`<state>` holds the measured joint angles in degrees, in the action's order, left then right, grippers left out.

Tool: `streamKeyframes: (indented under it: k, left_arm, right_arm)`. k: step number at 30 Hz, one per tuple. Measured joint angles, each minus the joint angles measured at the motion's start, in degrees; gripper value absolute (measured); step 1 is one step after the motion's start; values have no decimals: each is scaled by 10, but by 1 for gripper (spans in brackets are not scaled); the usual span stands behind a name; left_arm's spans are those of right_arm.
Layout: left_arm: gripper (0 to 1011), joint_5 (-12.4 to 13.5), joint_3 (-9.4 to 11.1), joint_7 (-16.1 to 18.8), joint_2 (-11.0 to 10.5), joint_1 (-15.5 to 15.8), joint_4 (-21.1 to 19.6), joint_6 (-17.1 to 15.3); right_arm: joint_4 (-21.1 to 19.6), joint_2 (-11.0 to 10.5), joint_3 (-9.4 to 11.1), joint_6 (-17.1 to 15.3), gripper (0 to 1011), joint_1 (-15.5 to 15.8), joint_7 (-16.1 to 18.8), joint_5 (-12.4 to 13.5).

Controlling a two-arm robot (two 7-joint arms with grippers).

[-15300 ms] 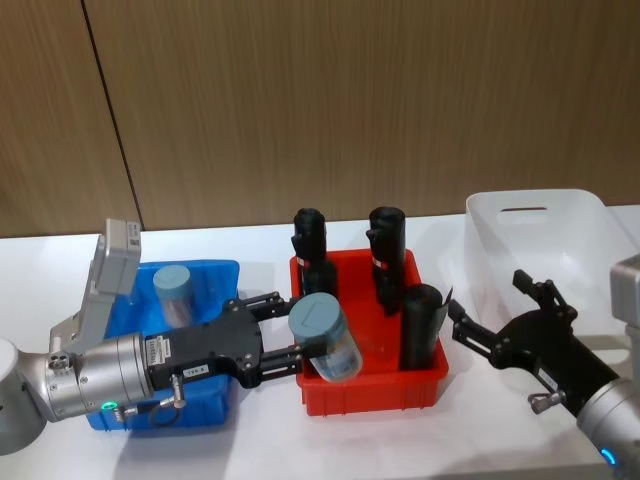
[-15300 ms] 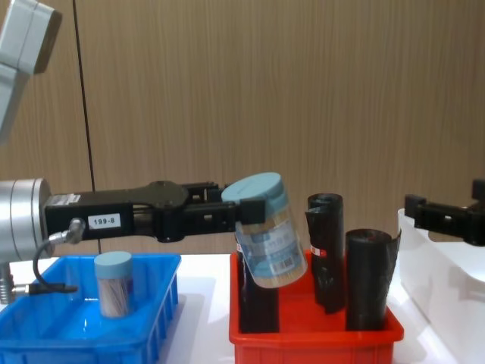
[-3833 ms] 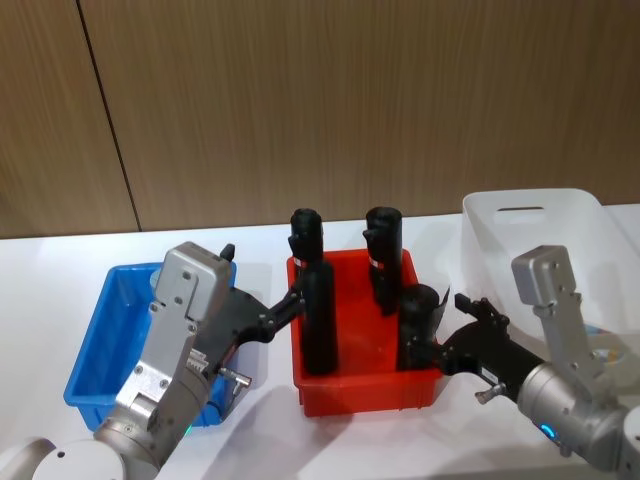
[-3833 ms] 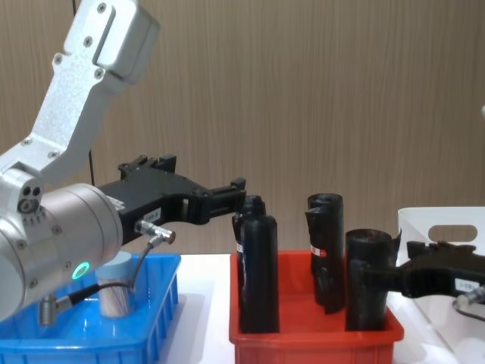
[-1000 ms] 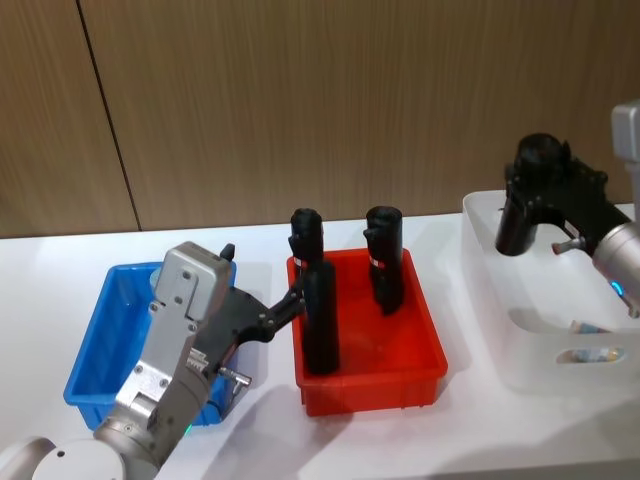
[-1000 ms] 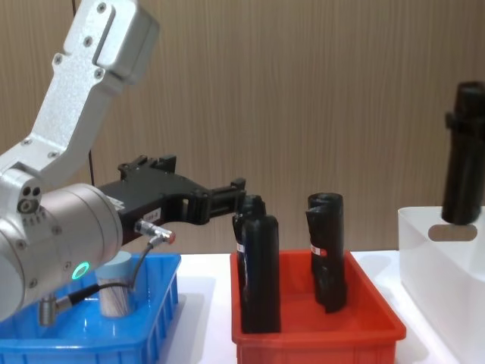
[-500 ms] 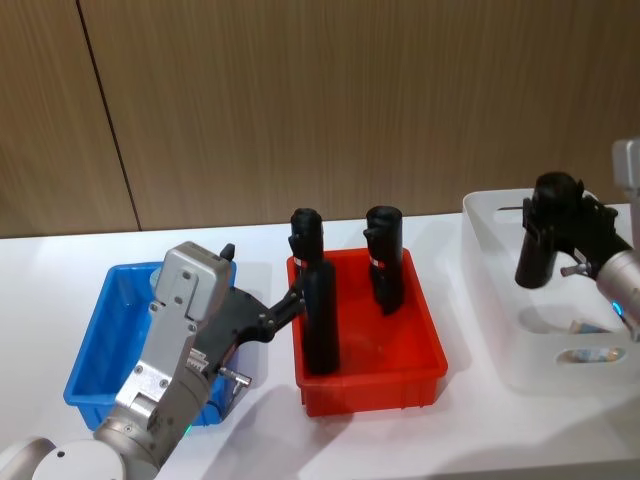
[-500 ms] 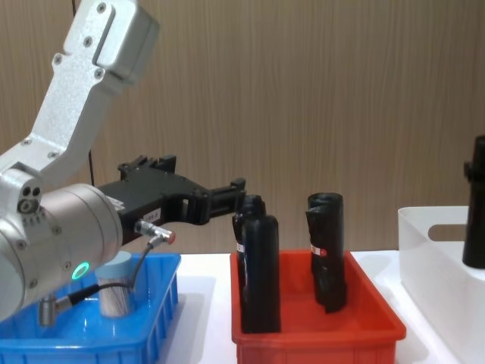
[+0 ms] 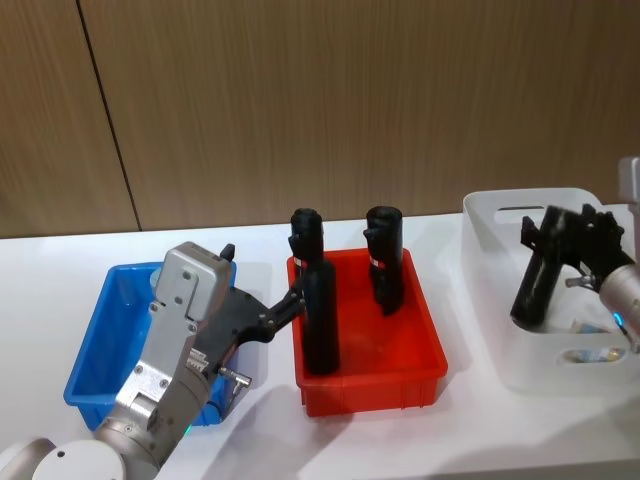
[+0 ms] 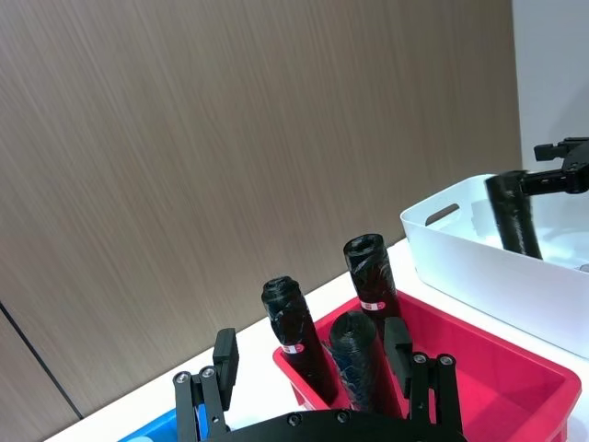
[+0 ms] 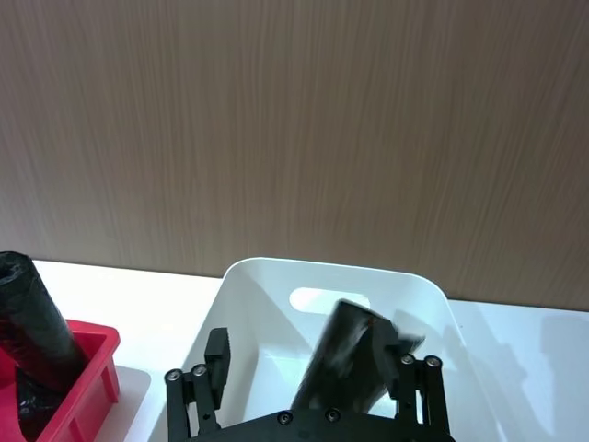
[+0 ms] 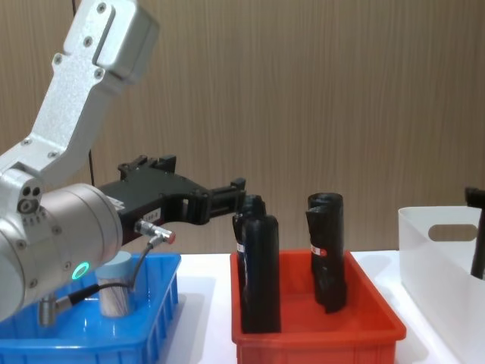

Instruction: Pick the cotton swabs from the blue box and place them into the white box.

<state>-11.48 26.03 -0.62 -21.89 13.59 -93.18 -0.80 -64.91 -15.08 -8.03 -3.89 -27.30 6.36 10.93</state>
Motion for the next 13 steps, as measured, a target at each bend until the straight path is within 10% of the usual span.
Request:
streamKeyframes:
  k: [13]
  left_arm:
    - [1004, 0, 0, 0, 0, 0, 0, 0]
  right_arm:
    - [5, 0, 4, 9, 1002, 3, -2, 10]
